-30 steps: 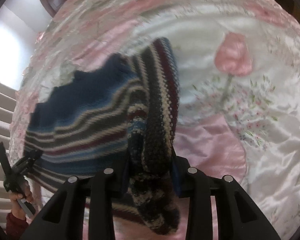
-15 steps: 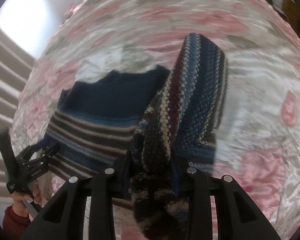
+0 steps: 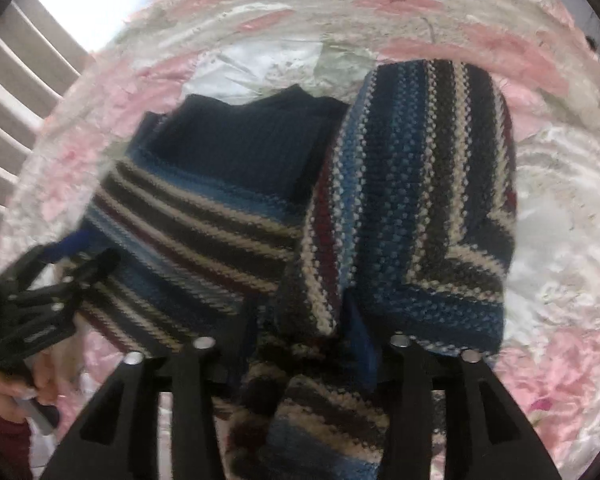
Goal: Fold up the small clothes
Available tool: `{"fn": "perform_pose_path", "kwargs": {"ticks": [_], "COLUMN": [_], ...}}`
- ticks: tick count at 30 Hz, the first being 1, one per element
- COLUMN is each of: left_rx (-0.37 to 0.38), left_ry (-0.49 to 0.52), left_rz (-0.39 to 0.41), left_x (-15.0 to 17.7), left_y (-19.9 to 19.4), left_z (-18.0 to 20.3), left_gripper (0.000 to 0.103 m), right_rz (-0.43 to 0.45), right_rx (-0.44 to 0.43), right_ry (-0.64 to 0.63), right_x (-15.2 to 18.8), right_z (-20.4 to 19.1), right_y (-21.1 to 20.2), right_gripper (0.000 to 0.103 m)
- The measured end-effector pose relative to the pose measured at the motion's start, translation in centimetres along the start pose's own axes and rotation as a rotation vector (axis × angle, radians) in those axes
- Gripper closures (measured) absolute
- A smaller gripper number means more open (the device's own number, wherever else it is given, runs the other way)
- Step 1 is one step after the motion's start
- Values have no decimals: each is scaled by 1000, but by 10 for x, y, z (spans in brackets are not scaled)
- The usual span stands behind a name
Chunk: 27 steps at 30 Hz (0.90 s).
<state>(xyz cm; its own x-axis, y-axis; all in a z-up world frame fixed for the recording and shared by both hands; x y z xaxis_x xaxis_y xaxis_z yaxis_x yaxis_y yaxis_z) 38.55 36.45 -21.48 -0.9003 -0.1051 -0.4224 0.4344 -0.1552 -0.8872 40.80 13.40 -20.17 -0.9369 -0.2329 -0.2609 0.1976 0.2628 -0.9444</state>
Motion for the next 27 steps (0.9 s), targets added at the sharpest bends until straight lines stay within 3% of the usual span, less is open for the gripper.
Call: {"fn": "perform_pose_path", "kwargs": {"ticks": [3,7,8,16,20,27], "left_rx": [8,23,36,192,258,260], "left_ry": [-10,-7,-10,-5,-25,-44], "left_rz": [-3,0,1,-39,-87,-157], "left_x": [-2,-9,-11,-23,-23,-18], "left_y": [0,-2,-3,5,23,52], "left_z": [4,19,24,103,138,164], "left_gripper": [24,24,24,23,23,23], "right_rz": [24,65,70,116,131,110], "right_rx": [-114,-355,-375,-236,-214,-178], "right_ry": [42,140,147,179,216,244], "right_x": [2,1,2,20,34,58], "right_z": [3,16,19,86,117,160], "right_y": [-12,-40,-44,-72,-74,-60], "right_gripper": [49,49,49,50,50,50]}}
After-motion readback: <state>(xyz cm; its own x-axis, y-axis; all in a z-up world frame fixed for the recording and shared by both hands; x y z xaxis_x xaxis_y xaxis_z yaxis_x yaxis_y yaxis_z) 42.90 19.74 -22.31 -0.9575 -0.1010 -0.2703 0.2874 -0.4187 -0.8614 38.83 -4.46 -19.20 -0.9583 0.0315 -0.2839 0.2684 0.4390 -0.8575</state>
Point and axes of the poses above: each gripper's, at about its wrist camera, not at the fingertips, and y roughly the way its jaws point, z to its right, x to its underside, the point moved 7 cm from there along y, roughly the way its jaws point, and after that the axes turned 1 degree about -y, right-handed, at the moved point
